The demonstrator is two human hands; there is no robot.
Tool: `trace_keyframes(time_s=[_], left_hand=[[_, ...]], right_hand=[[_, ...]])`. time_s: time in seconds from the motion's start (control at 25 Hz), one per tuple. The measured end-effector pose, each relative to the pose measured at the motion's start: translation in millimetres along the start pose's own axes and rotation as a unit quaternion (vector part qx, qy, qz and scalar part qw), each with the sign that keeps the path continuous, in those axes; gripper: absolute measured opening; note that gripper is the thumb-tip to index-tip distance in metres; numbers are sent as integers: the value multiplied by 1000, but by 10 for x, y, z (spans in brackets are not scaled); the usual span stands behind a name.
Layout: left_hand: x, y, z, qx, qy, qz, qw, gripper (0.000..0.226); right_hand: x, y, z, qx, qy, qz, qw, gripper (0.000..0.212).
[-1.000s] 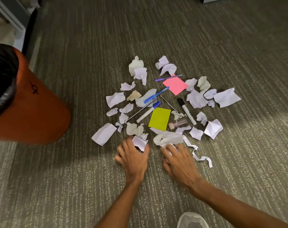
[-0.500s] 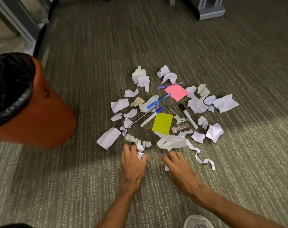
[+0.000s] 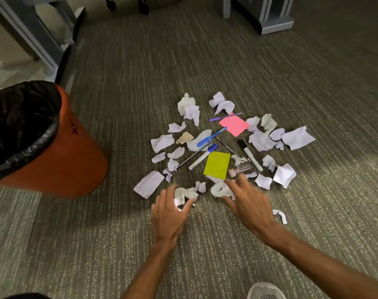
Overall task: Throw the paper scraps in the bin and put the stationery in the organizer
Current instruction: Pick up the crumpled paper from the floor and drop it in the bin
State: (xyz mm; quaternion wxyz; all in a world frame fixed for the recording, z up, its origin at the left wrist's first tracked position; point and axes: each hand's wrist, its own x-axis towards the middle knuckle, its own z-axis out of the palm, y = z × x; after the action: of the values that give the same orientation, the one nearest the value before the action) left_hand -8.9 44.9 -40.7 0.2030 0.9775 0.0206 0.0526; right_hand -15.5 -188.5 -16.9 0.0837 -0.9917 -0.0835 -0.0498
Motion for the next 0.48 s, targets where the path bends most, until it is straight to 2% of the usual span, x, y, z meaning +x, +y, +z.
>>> trace_keyframes(time_s=[0.08,0.16,0.28,0.4,0.48], left_hand=[[50,-36,66,78,-47,15,996,66],[90,-34,145,100,-69,3,993,61],[123,17,249,78,-67,-16,995,40],[100,-18,273,36,-57,-33,997,27],[71,-29,234,-22,-35,-60,997,16]], right_hand=[[20,31,61,-17,-20,4,1000,36],[5,38,144,-21,-44,0,999,30],[-82,72,267,18,-57,-25,998,20],[-220,96,328,105,-63,-44,992,9],[-308,103,347,176,-52,-29,983,12]])
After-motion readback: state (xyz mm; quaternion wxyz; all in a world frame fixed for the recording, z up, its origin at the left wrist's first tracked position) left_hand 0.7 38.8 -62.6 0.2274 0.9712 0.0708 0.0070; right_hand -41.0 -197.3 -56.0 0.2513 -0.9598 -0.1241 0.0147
